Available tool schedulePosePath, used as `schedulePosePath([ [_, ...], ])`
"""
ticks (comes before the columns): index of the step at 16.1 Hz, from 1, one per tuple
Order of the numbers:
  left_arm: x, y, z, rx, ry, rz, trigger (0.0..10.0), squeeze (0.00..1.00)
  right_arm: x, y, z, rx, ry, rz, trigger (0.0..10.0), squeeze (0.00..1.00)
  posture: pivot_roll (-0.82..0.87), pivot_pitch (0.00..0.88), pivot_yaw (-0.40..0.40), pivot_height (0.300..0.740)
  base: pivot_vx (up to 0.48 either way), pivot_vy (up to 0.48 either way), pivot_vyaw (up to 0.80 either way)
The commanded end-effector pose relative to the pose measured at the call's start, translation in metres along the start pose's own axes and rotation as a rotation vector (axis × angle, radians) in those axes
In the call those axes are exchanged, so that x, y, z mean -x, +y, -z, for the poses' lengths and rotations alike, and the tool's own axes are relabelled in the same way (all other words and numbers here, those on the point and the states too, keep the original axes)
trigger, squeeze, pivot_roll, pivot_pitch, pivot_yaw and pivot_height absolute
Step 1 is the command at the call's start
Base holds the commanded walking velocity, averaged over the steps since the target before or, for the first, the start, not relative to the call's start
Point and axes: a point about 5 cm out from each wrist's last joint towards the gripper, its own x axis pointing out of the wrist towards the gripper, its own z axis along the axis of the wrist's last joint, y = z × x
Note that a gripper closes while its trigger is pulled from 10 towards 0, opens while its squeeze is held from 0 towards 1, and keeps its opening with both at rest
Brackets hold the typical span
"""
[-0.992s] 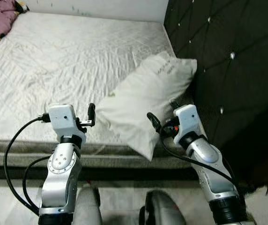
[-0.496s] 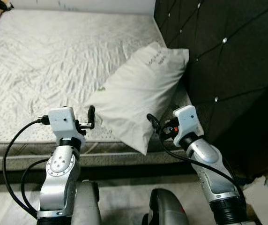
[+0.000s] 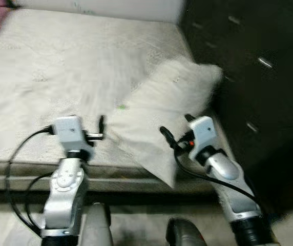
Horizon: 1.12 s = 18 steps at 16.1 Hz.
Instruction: Clean up the room
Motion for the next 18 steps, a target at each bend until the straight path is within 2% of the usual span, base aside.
schedulePosePath([
  [1, 0.000, 0.006, -0.001, -0.005, -0.004, -0.014, 10.0, 0.00, -0.005, 0.004, -0.006, 0.010, -0.026, -0.018, 10.0, 0.00, 0.04, 0.064, -0.062, 0.630, 0.480, 0.000, 0.64],
  [4, -0.001, 0.006, 0.000, -0.001, 0.002, -0.017, 10.0, 0.00, -0.007, 0.001, -0.007, -0.003, -0.030, -0.009, 10.0, 0.00, 0.04, 0.062, -0.060, 0.630, 0.471, 0.000, 0.00],
  [6, -0.002, 0.004, 0.005, 0.009, 0.040, -0.033, 10.0, 0.00, -0.006, -0.001, -0.006, 0.002, -0.022, 0.001, 10.0, 0.00, 0.04, 0.062, -0.059, 0.630, 0.000, 0.000, 0.00],
  [9, -0.003, 0.004, 0.005, 0.010, 0.036, -0.029, 10.0, 0.00, -0.005, -0.002, -0.004, 0.004, -0.018, 0.003, 10.0, 0.00, 0.04, 0.061, -0.057, 0.630, 0.000, 0.000, 0.00],
  [12, -0.002, 0.004, 0.005, 0.013, 0.039, -0.031, 10.0, 0.00, -0.006, -0.003, -0.003, 0.000, -0.015, 0.001, 10.0, 0.00, 0.05, 0.060, -0.059, 0.600, 0.000, 0.000, 0.00],
  [15, -0.003, 0.002, 0.009, 0.013, 0.068, -0.017, 10.0, 0.00, -0.009, -0.007, -0.004, 0.017, -0.010, 0.017, 10.0, 0.00, 0.05, 0.060, -0.061, 0.595, 0.000, 0.000, 0.00],
  [16, -0.002, 0.001, 0.012, 0.001, 0.097, -0.016, 10.0, 0.00, -0.008, -0.011, 0.000, 0.043, 0.035, 0.044, 10.0, 0.00, 0.05, 0.067, -0.060, 0.595, 0.000, 0.000, 0.00],
  [18, 0.000, 0.001, 0.013, 0.004, 0.098, -0.015, 10.0, 0.00, -0.003, -0.012, 0.011, 0.029, 0.124, 0.060, 10.0, 0.00, 0.04, 0.076, -0.060, 0.595, 0.000, 0.000, 0.00],
])
